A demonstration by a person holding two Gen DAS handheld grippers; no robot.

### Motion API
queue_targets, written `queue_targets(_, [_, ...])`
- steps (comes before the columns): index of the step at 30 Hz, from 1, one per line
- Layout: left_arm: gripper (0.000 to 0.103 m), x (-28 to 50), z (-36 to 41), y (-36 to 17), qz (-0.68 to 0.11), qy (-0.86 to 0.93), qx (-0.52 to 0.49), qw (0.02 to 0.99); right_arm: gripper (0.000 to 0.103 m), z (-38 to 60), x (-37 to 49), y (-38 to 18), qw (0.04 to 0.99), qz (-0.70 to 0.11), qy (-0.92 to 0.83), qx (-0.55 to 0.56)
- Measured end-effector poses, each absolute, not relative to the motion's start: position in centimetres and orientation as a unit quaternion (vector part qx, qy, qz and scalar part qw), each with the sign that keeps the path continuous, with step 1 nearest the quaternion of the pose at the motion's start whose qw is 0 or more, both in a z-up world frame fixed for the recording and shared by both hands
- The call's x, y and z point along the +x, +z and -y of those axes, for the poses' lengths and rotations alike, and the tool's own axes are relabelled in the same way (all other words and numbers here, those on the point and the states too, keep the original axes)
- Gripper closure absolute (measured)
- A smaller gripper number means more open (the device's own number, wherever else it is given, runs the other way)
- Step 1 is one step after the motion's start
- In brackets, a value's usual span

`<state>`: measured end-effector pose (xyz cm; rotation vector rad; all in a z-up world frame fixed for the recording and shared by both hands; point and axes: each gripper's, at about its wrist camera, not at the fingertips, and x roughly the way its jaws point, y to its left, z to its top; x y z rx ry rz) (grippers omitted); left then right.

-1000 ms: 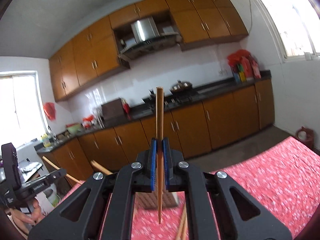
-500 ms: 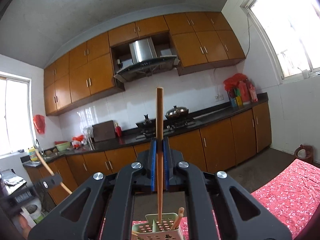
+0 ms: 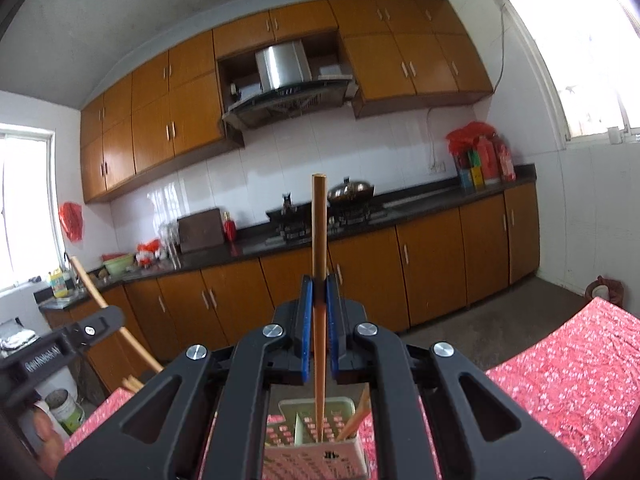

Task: Organize utensils
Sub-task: 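Lower the chopsticks into the holder and open both tools, then grasp a chopstick with the right tool while the left tool grasps another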

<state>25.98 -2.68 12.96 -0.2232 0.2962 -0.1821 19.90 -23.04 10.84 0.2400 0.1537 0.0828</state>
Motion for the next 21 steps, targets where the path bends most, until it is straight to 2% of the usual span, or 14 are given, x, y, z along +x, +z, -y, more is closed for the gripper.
queue_targets(2, [0.095, 26.5, 2.9, 12.1, -0.163, -0.096, -0.108, 0.976, 0.095, 23.0, 19.9, 10.4, 0.988, -0.084, 0.042, 0.119])
queue_targets(4, [0.093, 26.6, 2.8, 11.7, -0.17, -0.094, -0.105, 0.975, 0.089, 23.1, 19.6, 10.3, 0.988, -0.091, 0.047, 0.118])
queue_targets(6, [0.086, 26.4, 2.5, 11.9, -0.17, -0.091, -0.101, 0.976, 0.065, 23.5, 19.1, 10.5, 0.988, -0.089, 0.047, 0.12])
queue_targets(8, [0.077, 25.9, 2.2, 12.0, -0.166, -0.086, -0.1, 0.977, 0.064, 24.0, 18.6, 10.9, 0.988, -0.086, 0.046, 0.12])
queue_targets(12, [0.076, 24.4, 1.2, 12.5, -0.162, -0.072, -0.093, 0.98, 0.064, 25.1, 16.3, 11.4, 0.989, -0.083, 0.042, 0.114])
queue_targets(16, [0.069, 22.1, -0.6, 12.3, -0.17, -0.046, -0.088, 0.98, 0.064, 26.3, 14.1, 10.8, 0.989, -0.101, 0.034, 0.105])
queue_targets(21, [0.063, 18.9, -3.1, 9.7, -0.195, -0.014, -0.076, 0.978, 0.064, 28.2, 13.3, 6.4, 0.975, -0.196, 0.026, 0.099])
